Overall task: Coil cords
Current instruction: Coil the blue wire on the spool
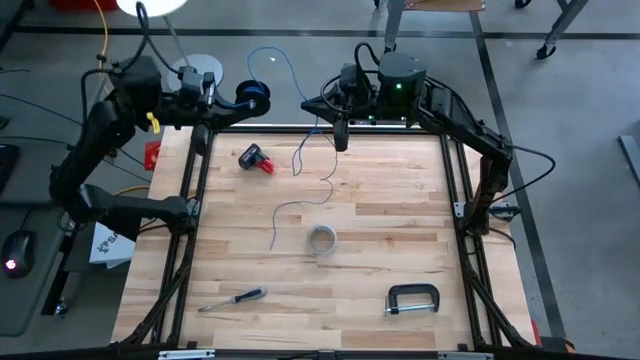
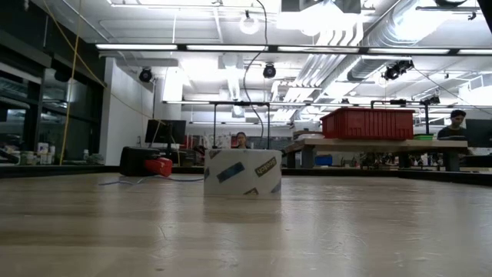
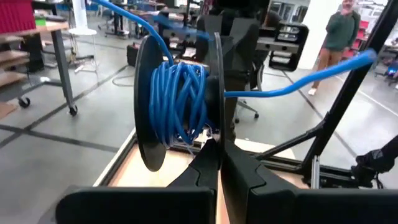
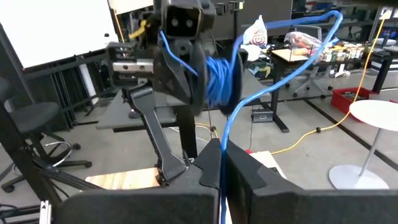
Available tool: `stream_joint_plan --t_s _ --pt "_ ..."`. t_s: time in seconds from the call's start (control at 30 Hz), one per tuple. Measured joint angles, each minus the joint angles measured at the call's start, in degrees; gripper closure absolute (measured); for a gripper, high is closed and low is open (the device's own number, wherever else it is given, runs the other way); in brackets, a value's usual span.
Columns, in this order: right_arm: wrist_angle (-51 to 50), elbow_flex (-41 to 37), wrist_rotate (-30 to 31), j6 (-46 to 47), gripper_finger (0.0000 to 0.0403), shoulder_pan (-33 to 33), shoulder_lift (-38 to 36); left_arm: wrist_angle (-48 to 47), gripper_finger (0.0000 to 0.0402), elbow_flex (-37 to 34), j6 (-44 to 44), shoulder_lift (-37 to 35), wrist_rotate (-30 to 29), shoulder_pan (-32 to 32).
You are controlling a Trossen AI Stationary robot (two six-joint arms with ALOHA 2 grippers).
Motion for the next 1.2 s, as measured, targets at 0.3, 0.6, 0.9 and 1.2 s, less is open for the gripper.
stream_joint_plan --t_s 0.3,0.6,0.9,1.2 --pt "0.02 0.01 0.01 0.0 0.0403 0.0 0.0 4.01 0.0401 -1.92 -2.01 -1.04 -0.02 0.0" --pt "2.14 0.0 -0.11 0.0 0.0403 -0.32 0.0 7.57 0.0401 -1.94 -3.23 -0.99 0.0 -0.02" --pt "0.87 0.01 -1.01 1.53 0.0403 -3.57 0.0 8.87 0.0401 -1.92 -3.13 -0.73 3.11 1.07" --pt "-0.83 0.0 -3.14 -0.63 0.0403 0.22 0.15 4.91 0.0401 -1.92 -2.45 -1.93 3.85 -0.76"
